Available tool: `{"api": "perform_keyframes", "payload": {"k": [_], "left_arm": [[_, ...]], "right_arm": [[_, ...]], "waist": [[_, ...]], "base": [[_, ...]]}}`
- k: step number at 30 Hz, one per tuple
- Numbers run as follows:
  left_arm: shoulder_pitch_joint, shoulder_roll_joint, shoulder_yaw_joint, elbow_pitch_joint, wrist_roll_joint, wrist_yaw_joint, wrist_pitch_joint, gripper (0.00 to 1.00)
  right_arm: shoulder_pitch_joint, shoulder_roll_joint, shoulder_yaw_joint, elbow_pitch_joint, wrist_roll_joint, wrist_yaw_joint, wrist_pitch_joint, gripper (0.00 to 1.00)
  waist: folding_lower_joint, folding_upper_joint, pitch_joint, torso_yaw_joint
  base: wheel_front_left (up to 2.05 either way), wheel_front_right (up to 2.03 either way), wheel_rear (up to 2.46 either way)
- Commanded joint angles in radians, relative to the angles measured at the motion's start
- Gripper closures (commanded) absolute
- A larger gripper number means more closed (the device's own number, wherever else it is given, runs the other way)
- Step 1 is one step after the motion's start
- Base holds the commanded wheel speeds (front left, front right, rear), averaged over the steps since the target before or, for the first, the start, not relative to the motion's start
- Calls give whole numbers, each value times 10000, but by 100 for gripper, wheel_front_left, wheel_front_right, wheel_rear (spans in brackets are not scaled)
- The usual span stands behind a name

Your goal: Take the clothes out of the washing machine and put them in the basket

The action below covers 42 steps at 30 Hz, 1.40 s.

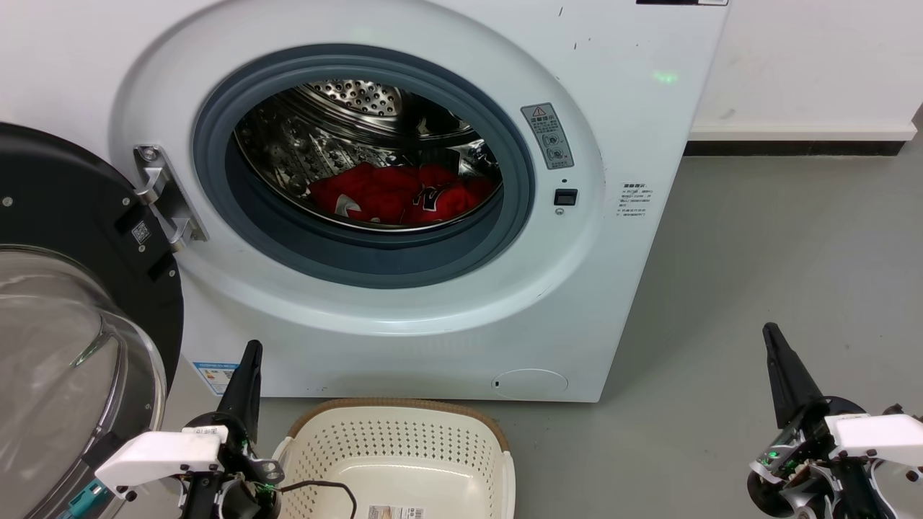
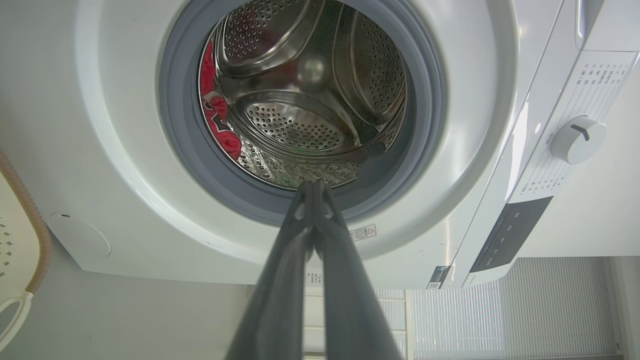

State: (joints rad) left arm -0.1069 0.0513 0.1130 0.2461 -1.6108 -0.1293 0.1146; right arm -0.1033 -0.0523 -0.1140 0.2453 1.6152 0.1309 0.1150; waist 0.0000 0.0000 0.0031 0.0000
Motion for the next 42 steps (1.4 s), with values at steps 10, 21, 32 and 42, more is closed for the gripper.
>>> {"api": "perform_keyframes", "payload": {"k": [10, 21, 32, 42], "left_arm": [[-66, -22, 27, -5, -44, -42, 21, 100], [-66, -22, 27, -5, -44, -42, 21, 100], [139, -13, -32, 198, 5, 4, -9, 100], [388, -15, 0, 45, 381, 1, -500, 0]], "right_arm": [[-128, 32, 5, 9, -47, -3, 6, 100], [-128, 32, 6, 9, -47, -3, 6, 100], [132, 6, 7, 186, 1, 0, -3, 100], [385, 8, 29, 98, -288, -2, -493, 0]], "waist": [[0, 0, 0, 0], [0, 0, 0, 0], [0, 0, 0, 0], [0, 0, -3, -17]], "base": [[0, 0, 0], [0, 0, 0], [0, 0, 0], [0, 0, 0]]}}
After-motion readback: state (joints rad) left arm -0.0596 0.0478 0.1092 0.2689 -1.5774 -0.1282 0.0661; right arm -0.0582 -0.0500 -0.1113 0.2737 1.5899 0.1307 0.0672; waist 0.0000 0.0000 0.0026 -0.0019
